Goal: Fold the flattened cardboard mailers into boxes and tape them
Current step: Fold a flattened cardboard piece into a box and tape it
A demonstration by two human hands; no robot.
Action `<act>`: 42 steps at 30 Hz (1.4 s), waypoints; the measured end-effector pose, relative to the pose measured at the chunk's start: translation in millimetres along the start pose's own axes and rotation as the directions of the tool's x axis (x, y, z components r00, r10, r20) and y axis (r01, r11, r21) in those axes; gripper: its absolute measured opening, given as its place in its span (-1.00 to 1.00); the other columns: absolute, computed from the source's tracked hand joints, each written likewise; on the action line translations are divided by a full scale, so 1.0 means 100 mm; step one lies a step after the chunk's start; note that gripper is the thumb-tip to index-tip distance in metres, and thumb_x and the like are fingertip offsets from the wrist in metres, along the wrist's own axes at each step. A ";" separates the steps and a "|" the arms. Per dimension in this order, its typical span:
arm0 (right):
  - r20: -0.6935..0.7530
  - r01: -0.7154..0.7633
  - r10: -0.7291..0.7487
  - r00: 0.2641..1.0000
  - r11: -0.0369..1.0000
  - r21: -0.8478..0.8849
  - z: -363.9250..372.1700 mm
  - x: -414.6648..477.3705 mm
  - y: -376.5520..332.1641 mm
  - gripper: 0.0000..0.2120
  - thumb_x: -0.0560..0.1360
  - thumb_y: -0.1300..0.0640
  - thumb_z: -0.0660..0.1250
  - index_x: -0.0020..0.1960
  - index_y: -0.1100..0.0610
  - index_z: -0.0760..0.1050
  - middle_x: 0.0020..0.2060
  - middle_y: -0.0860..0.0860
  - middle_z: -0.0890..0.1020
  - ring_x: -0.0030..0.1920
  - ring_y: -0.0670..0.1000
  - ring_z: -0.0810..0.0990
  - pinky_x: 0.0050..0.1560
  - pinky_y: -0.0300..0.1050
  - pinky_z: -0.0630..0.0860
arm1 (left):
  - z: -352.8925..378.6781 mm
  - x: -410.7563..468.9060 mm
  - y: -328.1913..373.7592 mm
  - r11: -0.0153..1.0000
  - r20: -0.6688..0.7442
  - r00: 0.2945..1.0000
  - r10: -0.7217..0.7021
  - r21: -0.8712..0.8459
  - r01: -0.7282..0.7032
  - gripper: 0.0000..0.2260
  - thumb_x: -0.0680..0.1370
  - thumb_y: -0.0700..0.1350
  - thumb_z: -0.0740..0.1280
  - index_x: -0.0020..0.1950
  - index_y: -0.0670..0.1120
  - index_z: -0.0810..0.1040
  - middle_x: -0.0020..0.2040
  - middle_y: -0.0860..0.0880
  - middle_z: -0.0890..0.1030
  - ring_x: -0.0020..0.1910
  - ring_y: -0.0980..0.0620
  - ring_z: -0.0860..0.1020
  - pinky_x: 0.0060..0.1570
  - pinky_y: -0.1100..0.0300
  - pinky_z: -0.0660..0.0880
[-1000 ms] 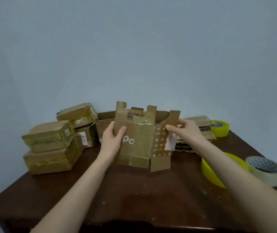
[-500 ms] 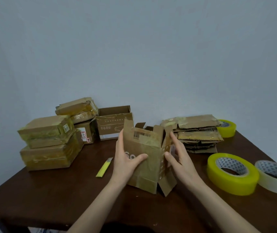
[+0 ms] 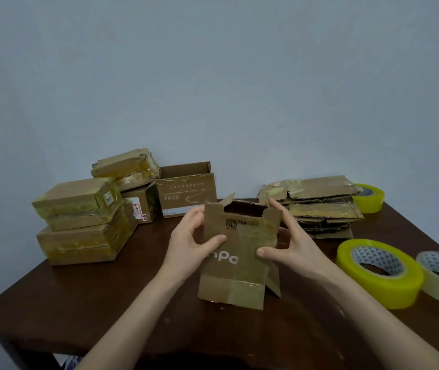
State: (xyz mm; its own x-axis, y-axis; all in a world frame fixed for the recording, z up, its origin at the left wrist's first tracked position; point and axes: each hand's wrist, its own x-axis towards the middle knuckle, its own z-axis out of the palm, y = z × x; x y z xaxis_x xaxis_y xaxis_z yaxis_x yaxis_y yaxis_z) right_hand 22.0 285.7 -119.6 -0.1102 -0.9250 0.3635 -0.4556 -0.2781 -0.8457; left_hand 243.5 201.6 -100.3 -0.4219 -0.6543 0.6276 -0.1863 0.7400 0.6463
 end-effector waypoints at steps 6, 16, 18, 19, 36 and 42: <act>0.021 0.003 -0.003 1.000 1.000 -0.025 0.00 -0.01 0.07 -0.07 0.33 0.05 0.57 0.38 -0.45 0.03 0.40 -0.29 0.18 0.42 -0.08 0.27 0.29 -0.30 0.30 | -0.06 -0.02 0.00 0.994 0.137 0.989 0.060 0.085 -0.072 -0.61 0.44 -0.23 0.46 0.12 0.18 0.53 0.19 0.34 0.47 0.24 0.32 0.43 0.06 0.39 0.48; 0.041 -0.133 0.177 0.983 0.854 -0.504 -0.23 0.50 -0.66 -0.47 0.39 -0.15 0.47 0.29 -0.02 0.48 0.11 -0.13 0.53 0.13 -0.06 0.51 0.12 -0.10 0.48 | -0.11 -0.07 -0.04 0.950 0.260 0.954 0.149 0.230 -0.212 -0.90 0.47 -0.07 0.41 -0.03 -0.01 0.61 0.35 0.28 0.41 0.26 0.31 0.43 0.13 0.33 0.49; 0.039 -0.138 0.228 0.973 0.705 -0.695 -0.17 0.68 -0.76 -0.66 0.42 -0.15 0.44 0.11 -0.01 0.61 0.00 -0.11 0.62 0.02 -0.04 0.57 0.00 -0.10 0.53 | -0.12 -0.07 -0.04 0.948 0.254 0.952 0.170 0.222 -0.228 -0.95 0.46 -0.06 0.41 -0.10 0.03 0.58 0.35 0.29 0.40 0.26 0.32 0.43 0.16 0.34 0.47; 0.018 -0.154 0.240 0.971 0.677 -0.720 -0.15 0.76 -0.77 -0.71 0.43 -0.16 0.43 0.04 -0.01 0.65 -0.05 -0.08 0.66 -0.03 -0.03 0.59 -0.08 -0.12 0.53 | -0.12 -0.08 -0.05 0.951 0.246 0.954 0.170 0.212 -0.224 -0.93 0.46 -0.07 0.41 -0.08 0.05 0.58 0.35 0.30 0.39 0.26 0.33 0.42 0.17 0.35 0.46; 0.021 -0.632 0.641 0.767 0.750 0.197 -0.17 0.98 -0.31 -0.52 0.35 -0.15 0.52 0.11 0.14 0.59 -0.10 0.02 0.61 -0.14 -0.01 0.56 -0.28 -0.19 0.45 | -0.11 -0.16 -0.19 0.983 0.279 0.950 -0.140 0.150 0.101 -0.87 0.57 -0.03 0.32 0.10 0.13 0.54 -0.01 0.13 0.64 -0.04 0.21 0.60 -0.02 0.13 0.56; -0.164 -0.299 0.354 0.921 0.910 0.286 -0.15 0.65 -0.08 -0.71 0.43 0.17 0.49 0.10 0.12 0.49 -0.01 0.07 0.59 -0.07 -0.01 0.59 -0.02 -0.14 0.56 | 0.06 -0.07 -0.12 0.976 0.119 0.969 -0.215 0.000 0.216 -0.83 0.63 0.07 0.16 0.09 0.07 0.49 0.01 0.12 0.61 0.03 0.15 0.58 0.08 0.01 0.52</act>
State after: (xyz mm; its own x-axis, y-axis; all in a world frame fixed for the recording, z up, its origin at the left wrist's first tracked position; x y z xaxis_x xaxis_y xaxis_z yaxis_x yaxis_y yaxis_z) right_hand 5.1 232.1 -83.5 -0.4081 -0.9075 0.0992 -0.1291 -0.0502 -0.9904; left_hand 243.7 198.3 -114.7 -0.4746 -0.7747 0.4178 -0.2728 0.5808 0.7670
